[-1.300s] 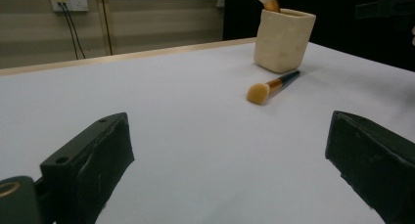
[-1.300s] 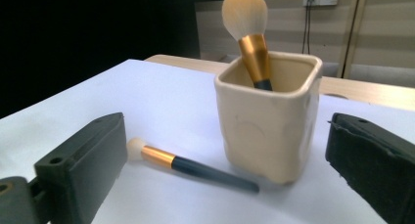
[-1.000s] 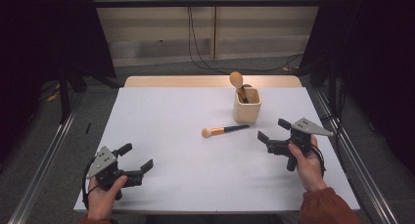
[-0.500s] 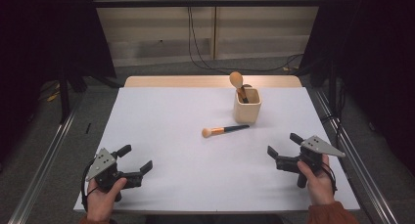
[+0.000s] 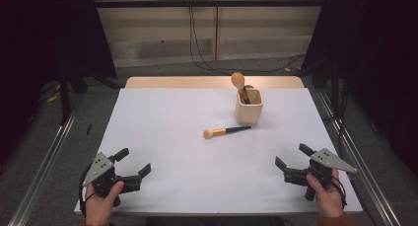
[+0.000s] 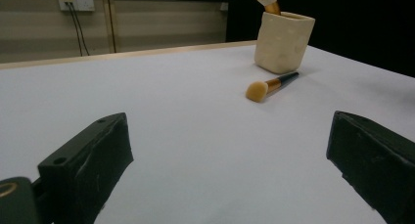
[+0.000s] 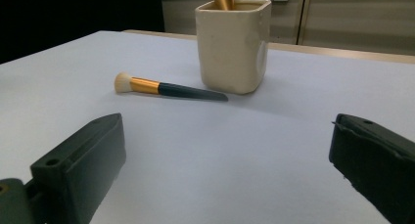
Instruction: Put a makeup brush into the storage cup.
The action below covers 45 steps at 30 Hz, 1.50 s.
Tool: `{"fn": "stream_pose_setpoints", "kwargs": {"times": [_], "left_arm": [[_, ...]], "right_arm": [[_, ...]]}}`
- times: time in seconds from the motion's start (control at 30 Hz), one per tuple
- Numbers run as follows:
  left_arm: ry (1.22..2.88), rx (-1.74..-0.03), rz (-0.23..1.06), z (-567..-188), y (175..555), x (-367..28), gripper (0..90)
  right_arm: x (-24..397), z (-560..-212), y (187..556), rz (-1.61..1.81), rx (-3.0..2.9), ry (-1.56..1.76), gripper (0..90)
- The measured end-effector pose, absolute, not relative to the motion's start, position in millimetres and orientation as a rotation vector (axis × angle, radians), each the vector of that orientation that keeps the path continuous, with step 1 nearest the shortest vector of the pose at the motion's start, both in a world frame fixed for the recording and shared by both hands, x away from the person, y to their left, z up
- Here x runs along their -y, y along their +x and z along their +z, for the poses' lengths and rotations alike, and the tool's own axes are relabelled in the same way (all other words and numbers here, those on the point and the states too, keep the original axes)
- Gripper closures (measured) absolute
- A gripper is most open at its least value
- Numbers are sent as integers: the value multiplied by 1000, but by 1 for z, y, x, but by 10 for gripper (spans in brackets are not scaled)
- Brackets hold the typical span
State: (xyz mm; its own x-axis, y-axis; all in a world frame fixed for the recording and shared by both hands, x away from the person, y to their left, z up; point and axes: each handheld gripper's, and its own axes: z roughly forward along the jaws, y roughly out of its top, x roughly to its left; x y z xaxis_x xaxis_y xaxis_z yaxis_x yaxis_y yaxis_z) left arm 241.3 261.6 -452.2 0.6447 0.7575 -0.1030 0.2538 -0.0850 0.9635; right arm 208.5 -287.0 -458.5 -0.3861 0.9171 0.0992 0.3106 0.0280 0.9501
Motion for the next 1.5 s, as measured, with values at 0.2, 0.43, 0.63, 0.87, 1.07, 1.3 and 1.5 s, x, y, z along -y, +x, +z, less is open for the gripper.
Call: {"fn": "stream_pose_setpoints", "kwargs": {"times": [0.2, 0.43, 0.63, 0.87, 1.07, 1.3, 1.5], "left_arm": [[1657, -834, 511, -453, 242, -260, 26], [1661, -836, 519, -453, 242, -261, 26], [1653, -837, 505, -454, 243, -263, 26], [1644, -831, 508, -453, 245, -262, 27], [1647, -835, 512, -452, 244, -262, 27], [1662, -837, 518, -453, 242, -261, 27], [1675, -827, 514, -453, 241, -258, 27]], "right_arm": [[291, -460, 209, 1367, -1740, 1238, 1], [289, -460, 212, 1381, -1730, 1238, 1], [286, -460, 214, 1392, -1749, 1228, 0], [278, -458, 218, 1401, -1766, 1215, 4], [276, -456, 223, 1433, -1767, 1199, 4], [265, -447, 234, 1464, -1823, 1173, 8], [256, -442, 249, 1478, -1848, 1131, 9]]}}
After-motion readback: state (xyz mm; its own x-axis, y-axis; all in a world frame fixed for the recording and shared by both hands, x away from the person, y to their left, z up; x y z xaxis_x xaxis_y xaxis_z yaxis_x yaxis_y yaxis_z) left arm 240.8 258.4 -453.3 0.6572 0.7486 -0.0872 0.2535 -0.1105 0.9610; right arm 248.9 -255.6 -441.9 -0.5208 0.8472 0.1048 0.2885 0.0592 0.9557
